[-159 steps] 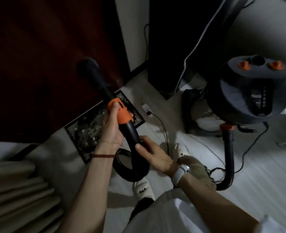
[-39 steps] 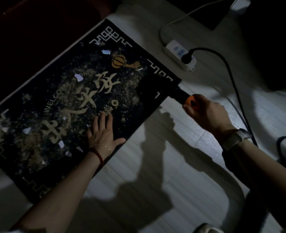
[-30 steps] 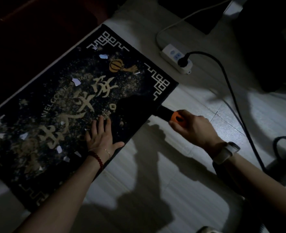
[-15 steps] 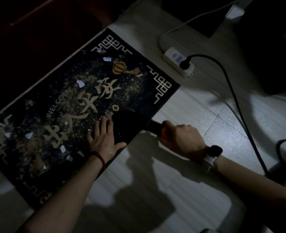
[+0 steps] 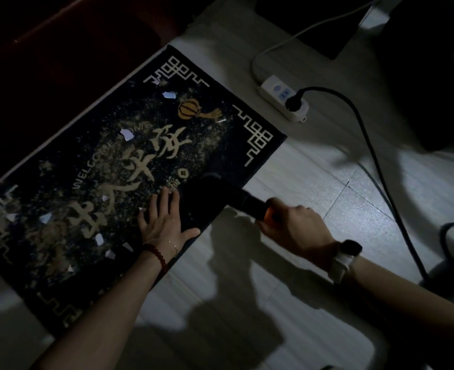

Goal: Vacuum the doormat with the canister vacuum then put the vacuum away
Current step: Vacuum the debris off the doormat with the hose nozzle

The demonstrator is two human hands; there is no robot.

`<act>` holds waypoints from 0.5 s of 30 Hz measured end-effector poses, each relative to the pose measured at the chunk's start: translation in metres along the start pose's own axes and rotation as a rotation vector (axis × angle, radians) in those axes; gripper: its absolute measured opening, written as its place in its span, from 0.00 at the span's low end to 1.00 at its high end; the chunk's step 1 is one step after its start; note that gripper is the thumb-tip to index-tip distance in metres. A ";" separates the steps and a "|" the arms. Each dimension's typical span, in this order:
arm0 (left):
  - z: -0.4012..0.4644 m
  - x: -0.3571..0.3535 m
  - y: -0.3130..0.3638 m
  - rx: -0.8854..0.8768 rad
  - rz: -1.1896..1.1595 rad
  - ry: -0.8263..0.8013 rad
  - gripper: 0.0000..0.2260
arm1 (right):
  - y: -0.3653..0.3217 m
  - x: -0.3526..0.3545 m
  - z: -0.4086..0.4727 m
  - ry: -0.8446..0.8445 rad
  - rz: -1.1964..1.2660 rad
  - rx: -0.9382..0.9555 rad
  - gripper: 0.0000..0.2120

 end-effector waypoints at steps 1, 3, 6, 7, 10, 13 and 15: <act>0.000 0.000 0.000 -0.001 -0.004 0.003 0.43 | -0.001 -0.002 -0.006 -0.031 -0.030 0.004 0.16; -0.001 0.000 0.000 0.000 -0.003 0.013 0.43 | 0.001 0.007 -0.005 -0.026 -0.043 0.003 0.18; -0.001 0.001 0.000 0.001 0.007 0.014 0.43 | 0.023 0.042 0.021 0.150 0.000 -0.086 0.19; -0.001 0.000 0.000 0.004 0.008 0.009 0.43 | 0.033 0.053 0.034 0.209 0.035 -0.142 0.19; -0.002 0.001 0.001 0.012 0.024 -0.002 0.43 | 0.039 0.062 0.060 0.261 0.080 -0.206 0.18; -0.001 0.001 0.001 0.009 0.035 -0.002 0.43 | 0.012 0.025 0.050 0.118 0.097 -0.096 0.16; 0.000 0.001 0.000 0.011 0.026 -0.007 0.42 | -0.007 -0.004 0.029 -0.019 0.109 -0.024 0.15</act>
Point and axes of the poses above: each hand's wrist, its own z-axis towards the middle knuckle, its own x-axis out of the back of the hand, y = z × x, the point moved 9 cm from there along z, towards the middle knuckle, and after that the axes turned 7 degrees about z, right-handed, at the moved point
